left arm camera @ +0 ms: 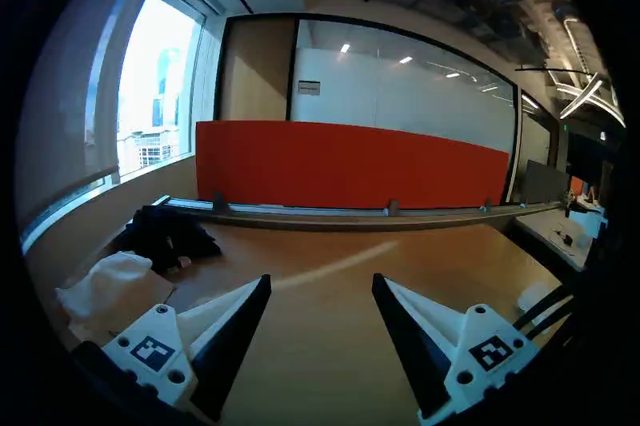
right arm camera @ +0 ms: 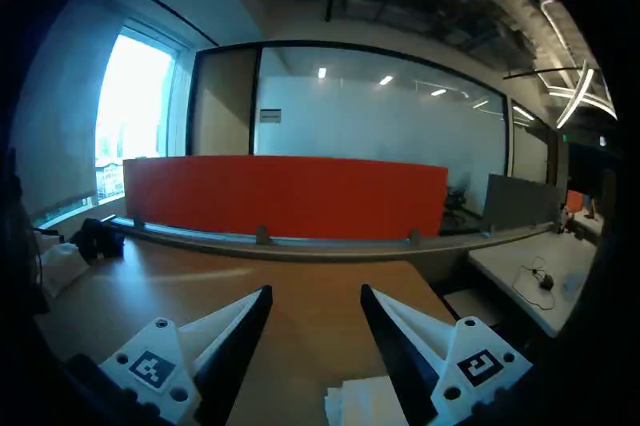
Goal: Fold towel
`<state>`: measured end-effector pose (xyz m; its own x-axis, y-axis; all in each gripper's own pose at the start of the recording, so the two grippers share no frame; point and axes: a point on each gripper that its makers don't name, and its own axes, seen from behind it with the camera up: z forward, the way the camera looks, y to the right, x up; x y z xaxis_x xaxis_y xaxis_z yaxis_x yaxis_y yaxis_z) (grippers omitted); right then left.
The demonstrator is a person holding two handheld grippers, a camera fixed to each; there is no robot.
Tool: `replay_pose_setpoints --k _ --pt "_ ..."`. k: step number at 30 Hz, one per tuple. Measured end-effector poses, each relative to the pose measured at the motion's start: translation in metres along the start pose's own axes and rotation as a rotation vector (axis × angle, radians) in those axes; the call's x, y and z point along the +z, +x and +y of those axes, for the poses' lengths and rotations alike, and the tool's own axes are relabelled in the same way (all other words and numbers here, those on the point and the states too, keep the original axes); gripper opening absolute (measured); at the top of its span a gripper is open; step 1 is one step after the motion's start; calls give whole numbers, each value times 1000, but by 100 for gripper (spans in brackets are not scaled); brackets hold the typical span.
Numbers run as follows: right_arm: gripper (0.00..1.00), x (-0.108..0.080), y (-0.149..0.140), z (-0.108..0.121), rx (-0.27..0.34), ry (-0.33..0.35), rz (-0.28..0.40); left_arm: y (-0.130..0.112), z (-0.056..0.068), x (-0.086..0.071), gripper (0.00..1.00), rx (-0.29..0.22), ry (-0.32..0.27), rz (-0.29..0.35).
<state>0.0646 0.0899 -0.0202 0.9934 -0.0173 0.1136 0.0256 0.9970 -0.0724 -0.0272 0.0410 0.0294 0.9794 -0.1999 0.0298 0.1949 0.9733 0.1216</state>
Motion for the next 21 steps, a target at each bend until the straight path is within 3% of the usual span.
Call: replay_pose_setpoints --k 8,12,21 --pt "86 9 20 -45 -25 28 50 8 -13 3 94 -6 17 37" --pt "92 12 26 -65 -32 43 70 9 -21 4 94 -13 26 54" --pt "94 16 26 -98 -4 55 85 9 -33 5 94 -24 33 95"
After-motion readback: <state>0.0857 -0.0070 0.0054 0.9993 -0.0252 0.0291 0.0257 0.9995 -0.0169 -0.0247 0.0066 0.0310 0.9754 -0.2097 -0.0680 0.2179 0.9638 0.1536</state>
